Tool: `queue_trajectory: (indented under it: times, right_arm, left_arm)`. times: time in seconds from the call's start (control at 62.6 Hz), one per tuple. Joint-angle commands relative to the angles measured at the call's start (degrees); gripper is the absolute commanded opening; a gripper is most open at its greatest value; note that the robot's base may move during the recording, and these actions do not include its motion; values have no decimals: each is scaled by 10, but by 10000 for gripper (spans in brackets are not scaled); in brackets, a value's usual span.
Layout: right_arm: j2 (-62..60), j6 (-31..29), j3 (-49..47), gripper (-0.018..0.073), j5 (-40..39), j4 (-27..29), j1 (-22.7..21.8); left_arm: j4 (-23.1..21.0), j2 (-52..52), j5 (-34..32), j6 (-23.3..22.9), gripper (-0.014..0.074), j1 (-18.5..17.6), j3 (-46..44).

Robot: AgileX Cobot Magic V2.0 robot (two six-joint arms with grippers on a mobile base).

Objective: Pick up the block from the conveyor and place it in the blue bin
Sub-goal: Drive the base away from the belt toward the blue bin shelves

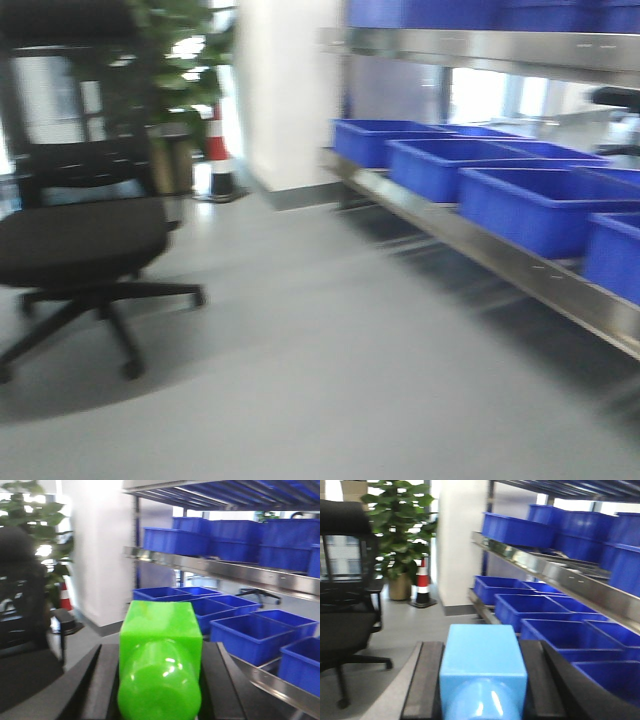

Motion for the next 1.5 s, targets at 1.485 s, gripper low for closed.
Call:
queue_trajectory:
  times: [1.485]
  right_arm:
    - [-3, 1, 1, -162, -8, -2, 0]
  left_arm:
    - [2, -2, -14, -1, -111, -4, 0]
